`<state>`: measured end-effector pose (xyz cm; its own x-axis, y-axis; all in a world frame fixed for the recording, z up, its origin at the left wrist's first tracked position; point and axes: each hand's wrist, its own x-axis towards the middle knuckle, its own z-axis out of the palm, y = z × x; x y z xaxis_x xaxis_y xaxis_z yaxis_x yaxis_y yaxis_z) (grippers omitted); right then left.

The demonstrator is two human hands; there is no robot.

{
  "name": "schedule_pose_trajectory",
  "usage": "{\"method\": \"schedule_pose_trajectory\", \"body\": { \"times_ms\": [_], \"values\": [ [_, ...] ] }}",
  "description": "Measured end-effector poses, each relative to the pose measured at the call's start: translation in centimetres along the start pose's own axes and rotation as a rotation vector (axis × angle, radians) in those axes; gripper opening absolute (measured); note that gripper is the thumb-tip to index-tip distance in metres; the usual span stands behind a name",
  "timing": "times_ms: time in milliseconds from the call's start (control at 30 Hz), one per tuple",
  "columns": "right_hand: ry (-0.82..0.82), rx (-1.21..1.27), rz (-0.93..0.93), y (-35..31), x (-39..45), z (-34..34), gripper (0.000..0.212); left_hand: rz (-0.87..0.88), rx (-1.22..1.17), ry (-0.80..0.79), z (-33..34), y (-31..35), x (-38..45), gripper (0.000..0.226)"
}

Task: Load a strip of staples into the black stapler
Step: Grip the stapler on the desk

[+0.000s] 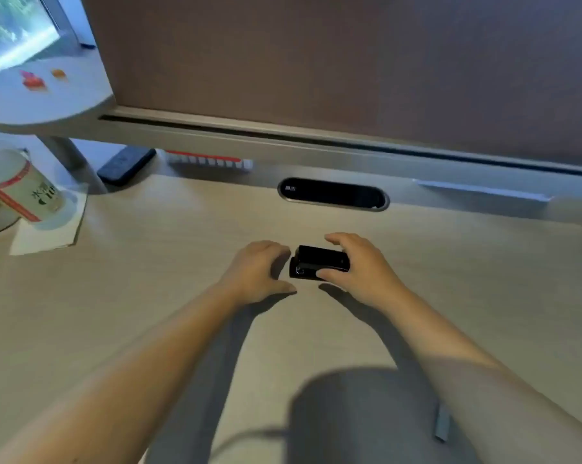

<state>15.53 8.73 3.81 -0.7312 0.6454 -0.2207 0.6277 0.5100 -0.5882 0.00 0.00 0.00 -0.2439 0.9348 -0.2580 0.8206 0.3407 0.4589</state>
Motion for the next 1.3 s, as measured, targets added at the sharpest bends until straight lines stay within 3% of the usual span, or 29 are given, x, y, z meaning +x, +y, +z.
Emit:
{"method": "schedule_pose_trajectory", "body": {
  "times_ms": [267, 500, 700, 767, 967, 1133, 1300],
  "values": [
    [0.141, 0.095, 0.012, 0.8, 1.9, 2.3, 0.037, 0.029, -0.138, 0.191, 1.7, -1.0, 1.8, 0.045],
    [0.153, 0.14, 0.0, 1.2, 2.3, 2.6, 0.024, 0.012, -0.209, 0.238, 2.2, -1.1, 2.0, 0.042],
    [0.113, 0.782, 0.044, 1.0, 1.1, 1.3, 0.027, 0.009, -0.199, 0.233, 2.2, -1.2, 1.9, 0.042],
    [0.11, 0.857, 0.025, 1.0, 0.6, 0.6, 0.025, 0.019, -0.174, 0.226, 2.2, -1.3, 1.9, 0.042],
    [0.204, 0.867, -0.011, 2.0, -0.9, -1.8, 0.025, 0.023, -0.156, 0.227, 2.2, -1.2, 1.8, 0.041],
    [0.264, 0.589, -0.05, 4.8, -2.4, -4.0, 0.032, -0.002, -0.157, 0.205, 2.3, -0.9, 1.6, 0.04],
    [0.196, 0.399, 0.009, 7.6, -4.1, -5.0, 0.029, -0.051, -0.117, 0.18, 1.6, -1.1, 0.6, 0.039]
  ]
}}
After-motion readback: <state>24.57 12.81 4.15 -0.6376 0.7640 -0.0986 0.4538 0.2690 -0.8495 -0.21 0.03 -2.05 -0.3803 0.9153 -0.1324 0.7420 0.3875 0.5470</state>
